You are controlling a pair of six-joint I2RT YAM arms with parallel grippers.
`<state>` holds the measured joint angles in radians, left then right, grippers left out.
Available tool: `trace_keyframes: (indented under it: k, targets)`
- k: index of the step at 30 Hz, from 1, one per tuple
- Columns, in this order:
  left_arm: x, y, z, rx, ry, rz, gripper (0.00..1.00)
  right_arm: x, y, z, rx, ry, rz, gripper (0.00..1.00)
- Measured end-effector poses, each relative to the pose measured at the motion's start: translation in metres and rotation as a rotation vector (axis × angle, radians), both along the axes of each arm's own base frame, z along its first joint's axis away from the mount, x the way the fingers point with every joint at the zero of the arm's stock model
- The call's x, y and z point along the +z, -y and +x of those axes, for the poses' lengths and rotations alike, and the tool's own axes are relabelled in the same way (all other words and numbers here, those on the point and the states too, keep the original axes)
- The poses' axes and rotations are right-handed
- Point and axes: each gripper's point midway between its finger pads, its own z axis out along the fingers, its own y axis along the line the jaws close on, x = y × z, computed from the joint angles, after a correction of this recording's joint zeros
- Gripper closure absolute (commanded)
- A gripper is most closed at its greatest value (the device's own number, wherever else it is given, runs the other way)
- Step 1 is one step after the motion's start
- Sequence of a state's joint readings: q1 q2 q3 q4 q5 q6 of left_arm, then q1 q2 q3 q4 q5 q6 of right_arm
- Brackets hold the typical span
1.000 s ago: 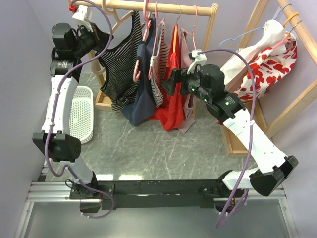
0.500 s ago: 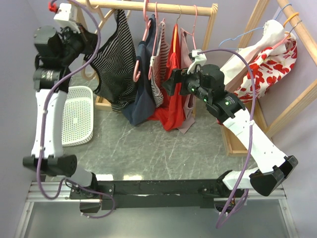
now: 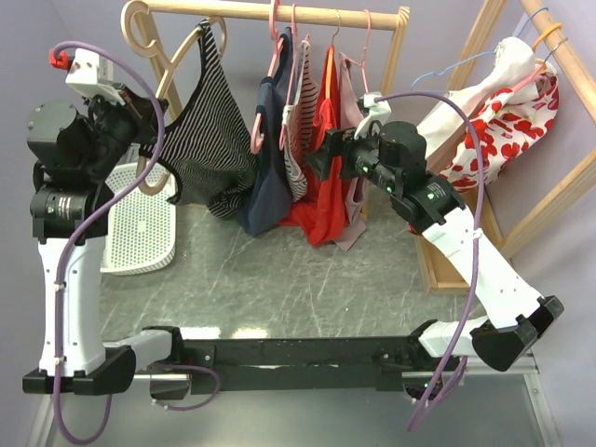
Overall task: Remove the tank top from the hanger
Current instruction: Pick up the hanger from the clothesline.
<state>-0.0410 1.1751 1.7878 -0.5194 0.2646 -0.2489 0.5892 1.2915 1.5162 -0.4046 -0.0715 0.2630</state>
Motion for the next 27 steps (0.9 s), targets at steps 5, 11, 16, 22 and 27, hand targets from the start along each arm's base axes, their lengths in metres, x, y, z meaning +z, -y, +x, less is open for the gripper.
trace_keyframes:
  k: [5, 11, 16, 22, 27]
  targets:
    - [-0.005, -0.003, -0.004, 0.017, -0.023, 0.000, 0.99, 0.000, 0.000, 0.000, 0.002, 0.000, 0.000, 0.00]
    - [-0.008, -0.010, -0.022, 0.055, -0.080, 0.008, 0.99, 0.001, 0.000, -0.001, 0.007, 0.001, 0.002, 0.00]
    - [0.014, -0.015, -0.066, 0.069, -0.043, 0.004, 0.99, 0.013, 0.002, -0.012, 0.030, 0.027, 0.022, 0.00]
    - [0.056, -0.014, -0.138, 0.051, 0.076, -0.002, 0.99, 0.032, 0.008, -0.027, 0.050, 0.067, 0.051, 0.00]
    - [0.066, -0.003, -0.177, -0.025, 0.143, 0.006, 0.99, 0.038, 0.009, -0.035, 0.066, 0.077, 0.061, 0.00]
